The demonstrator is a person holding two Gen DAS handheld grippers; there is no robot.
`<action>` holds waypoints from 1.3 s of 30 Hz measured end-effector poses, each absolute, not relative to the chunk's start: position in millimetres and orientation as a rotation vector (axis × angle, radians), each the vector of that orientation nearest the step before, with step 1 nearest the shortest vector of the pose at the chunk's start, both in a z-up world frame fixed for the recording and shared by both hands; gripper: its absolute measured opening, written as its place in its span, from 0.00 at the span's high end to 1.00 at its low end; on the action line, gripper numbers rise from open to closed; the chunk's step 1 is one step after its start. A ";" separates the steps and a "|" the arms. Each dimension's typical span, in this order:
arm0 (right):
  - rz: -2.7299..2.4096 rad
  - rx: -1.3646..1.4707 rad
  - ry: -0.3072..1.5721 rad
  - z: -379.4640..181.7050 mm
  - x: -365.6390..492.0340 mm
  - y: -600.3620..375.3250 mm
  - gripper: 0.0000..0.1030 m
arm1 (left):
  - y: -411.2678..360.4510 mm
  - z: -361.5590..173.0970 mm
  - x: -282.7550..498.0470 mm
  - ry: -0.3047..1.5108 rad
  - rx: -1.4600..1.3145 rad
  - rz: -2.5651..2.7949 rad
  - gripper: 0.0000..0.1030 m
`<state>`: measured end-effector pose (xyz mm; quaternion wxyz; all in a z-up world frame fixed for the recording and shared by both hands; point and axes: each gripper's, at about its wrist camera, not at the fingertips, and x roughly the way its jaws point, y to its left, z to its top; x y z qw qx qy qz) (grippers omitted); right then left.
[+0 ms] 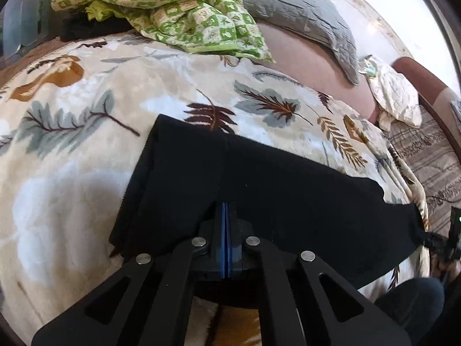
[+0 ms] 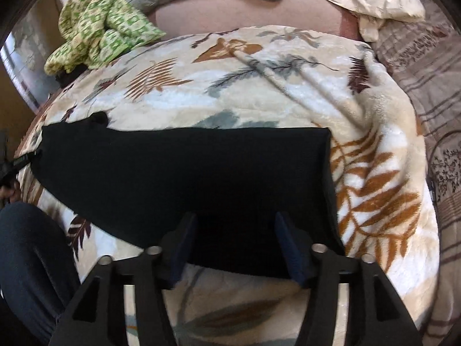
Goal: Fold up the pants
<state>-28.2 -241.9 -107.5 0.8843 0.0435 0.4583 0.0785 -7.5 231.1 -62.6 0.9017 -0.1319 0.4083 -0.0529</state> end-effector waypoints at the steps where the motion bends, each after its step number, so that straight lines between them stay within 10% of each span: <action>1: 0.175 0.069 0.956 -108.1 -28.7 -237.1 0.30 | 225.7 -53.7 -7.8 0.821 -0.242 -0.090 0.97; 6: 0.165 0.052 0.908 -93.6 -26.5 -228.0 0.30 | 209.0 -24.3 -2.9 0.692 -0.212 -0.113 0.68; 12: 0.458 0.018 0.616 -48.7 -9.6 -157.9 0.41 | 231.3 -64.2 27.6 0.843 -0.282 -0.036 0.71; 15: 0.613 -0.064 0.635 -50.6 22.9 -96.1 0.89 | 229.7 -67.2 24.2 0.820 -0.270 -0.038 0.71; 39: 0.743 0.023 0.983 -69.6 133.0 43.4 0.93 | 236.0 -74.7 17.1 0.724 -0.314 -0.073 0.71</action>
